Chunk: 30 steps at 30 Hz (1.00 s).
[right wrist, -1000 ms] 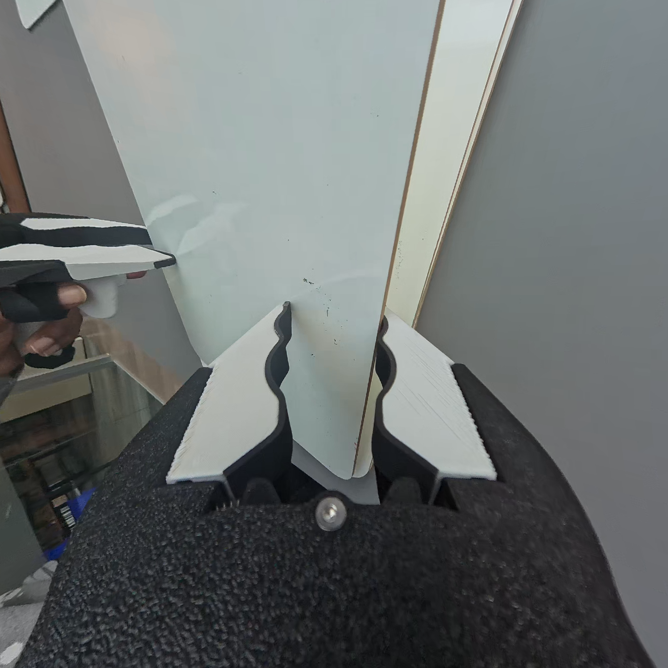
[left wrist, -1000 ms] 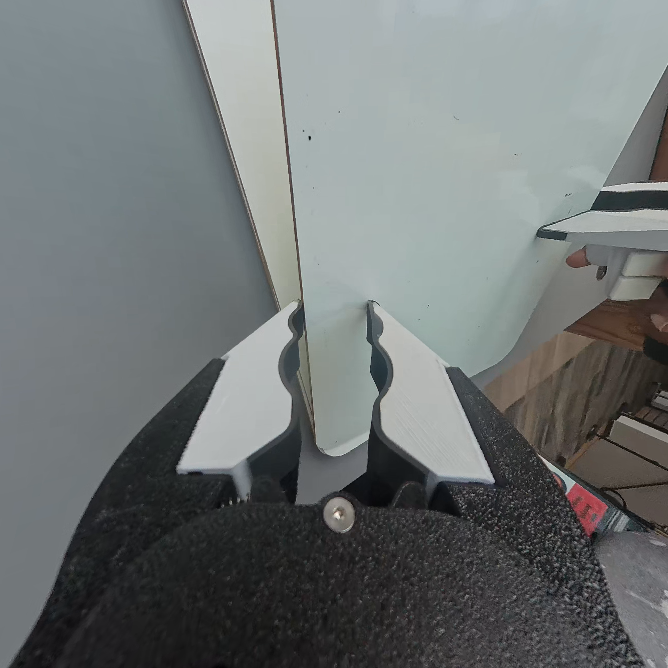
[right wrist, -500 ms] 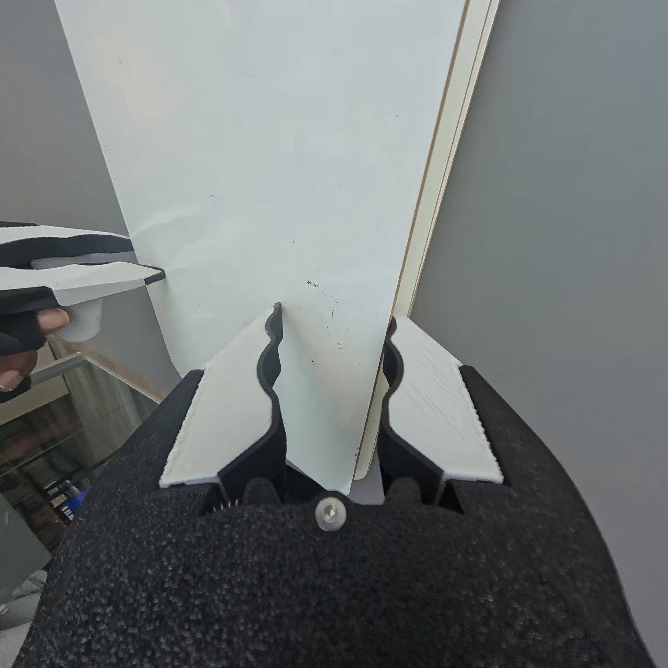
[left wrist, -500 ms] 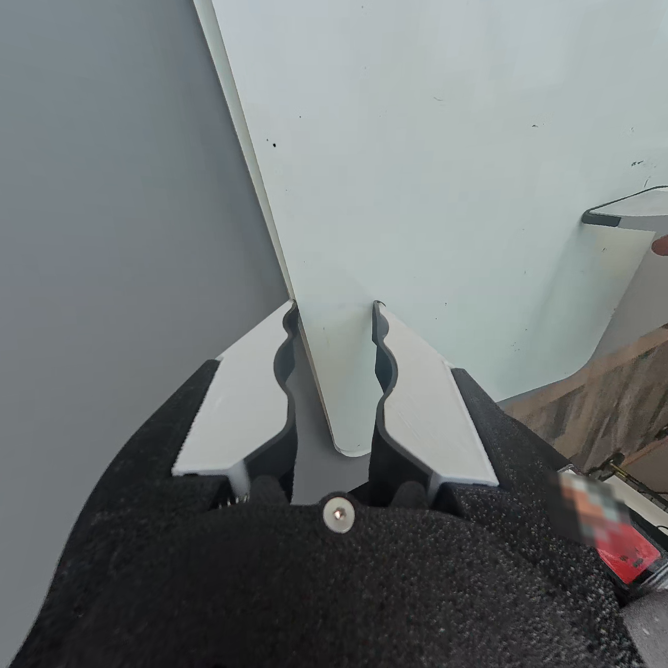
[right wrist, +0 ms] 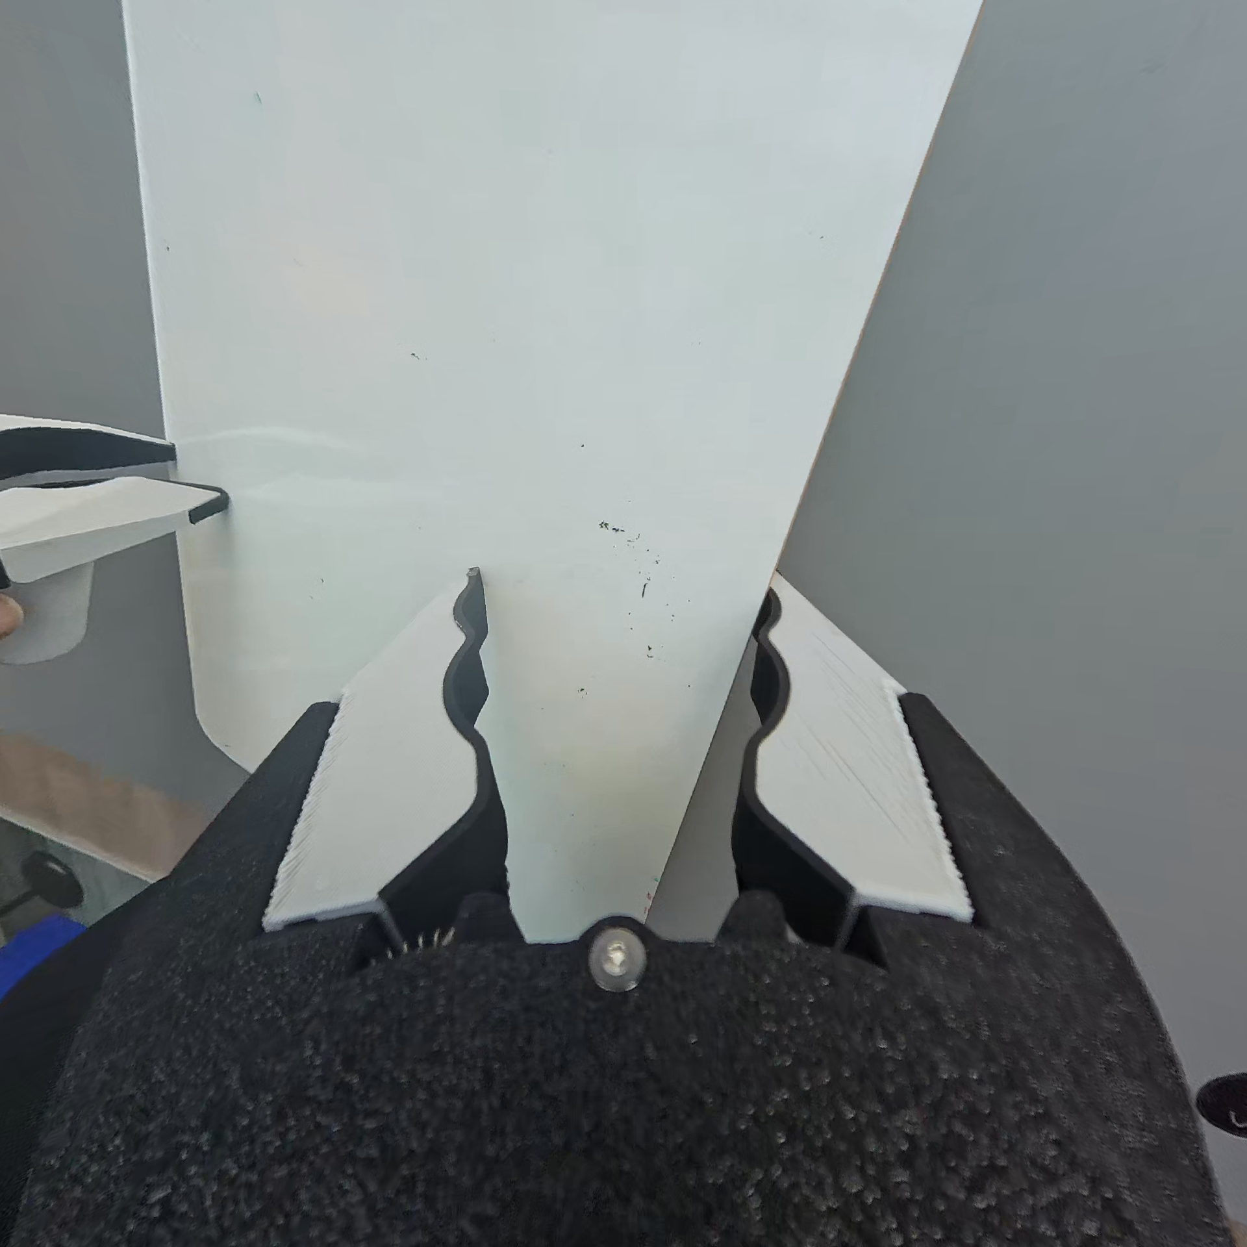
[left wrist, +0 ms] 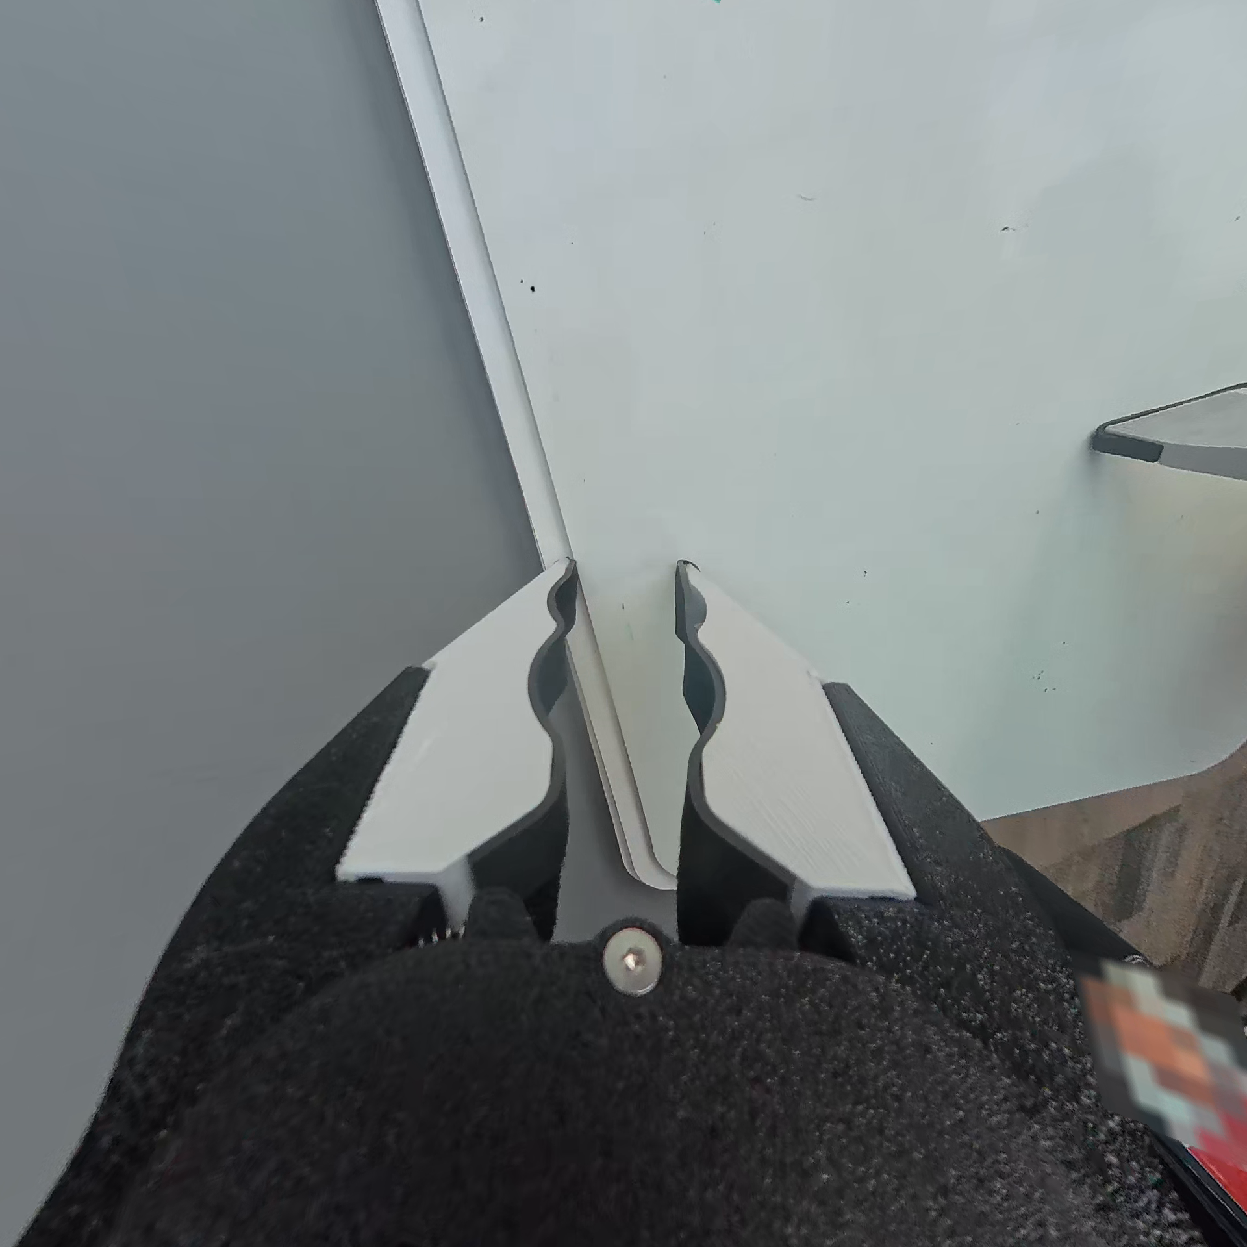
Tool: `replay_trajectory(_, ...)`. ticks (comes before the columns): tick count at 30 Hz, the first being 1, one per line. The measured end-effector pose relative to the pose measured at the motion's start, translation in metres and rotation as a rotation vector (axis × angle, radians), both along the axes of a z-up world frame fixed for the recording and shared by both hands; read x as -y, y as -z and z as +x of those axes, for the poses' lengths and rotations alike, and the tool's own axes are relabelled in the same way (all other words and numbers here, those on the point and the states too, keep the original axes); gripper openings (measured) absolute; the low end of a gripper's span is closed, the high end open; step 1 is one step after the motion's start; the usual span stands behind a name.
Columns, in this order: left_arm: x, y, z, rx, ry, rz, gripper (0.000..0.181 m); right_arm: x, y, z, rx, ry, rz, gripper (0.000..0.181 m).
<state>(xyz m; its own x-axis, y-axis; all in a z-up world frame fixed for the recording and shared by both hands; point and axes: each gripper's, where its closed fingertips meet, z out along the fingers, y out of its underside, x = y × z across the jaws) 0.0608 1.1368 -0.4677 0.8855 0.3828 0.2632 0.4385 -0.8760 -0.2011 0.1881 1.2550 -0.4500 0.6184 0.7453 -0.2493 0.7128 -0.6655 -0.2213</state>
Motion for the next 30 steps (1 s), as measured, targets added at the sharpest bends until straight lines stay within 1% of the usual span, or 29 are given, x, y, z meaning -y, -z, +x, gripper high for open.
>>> replay_trajectory(4,0.0,0.0,0.0,-0.009,-0.002,0.015,0.028,0.003,0.005,0.004,0.037,-0.029,0.023,0.093)
replay_trajectory(8,0.001,0.001,-0.001,-0.018,0.005,0.027,0.027,-0.003,-0.003,0.003,0.06,-0.084,0.096,0.104)
replay_trajectory(9,0.001,0.0,-0.002,-0.019,0.006,0.03,0.03,-0.004,-0.004,0.003,0.058,-0.094,0.104,0.104)
replay_trajectory(12,0.001,-0.005,-0.006,-0.03,0.006,0.063,0.041,-0.006,-0.008,0.002,-0.023,-0.06,0.076,0.105)
replay_trajectory(15,-0.001,-0.01,-0.012,0.0,-0.038,0.128,0.064,-0.016,-0.012,0.003,-0.149,-0.045,0.144,0.108)
replay_trajectory(16,-0.001,-0.01,-0.013,0.02,-0.053,0.15,0.068,-0.018,-0.01,0.007,-0.171,-0.04,0.169,0.109)
replay_trajectory(18,0.0,-0.006,-0.009,0.067,-0.073,0.174,0.072,-0.012,-0.003,0.01,-0.216,-0.02,0.144,0.11)
replay_trajectory(19,0.0,-0.004,-0.006,0.097,-0.081,0.186,0.074,-0.008,0.002,0.012,-0.213,-0.015,0.128,0.111)
replay_trajectory(23,-0.002,-0.001,0.011,0.191,-0.093,0.214,0.072,0.013,0.016,0.005,-0.2,-0.013,0.075,0.111)
replay_trajectory(27,-0.002,0.0,0.012,0.172,-0.095,0.217,0.072,0.026,0.018,-0.004,-0.19,-0.026,0.084,0.112)
replay_trajectory(30,-0.001,0.0,0.013,0.182,-0.099,0.209,0.07,0.028,0.021,-0.004,-0.148,-0.041,0.118,0.115)
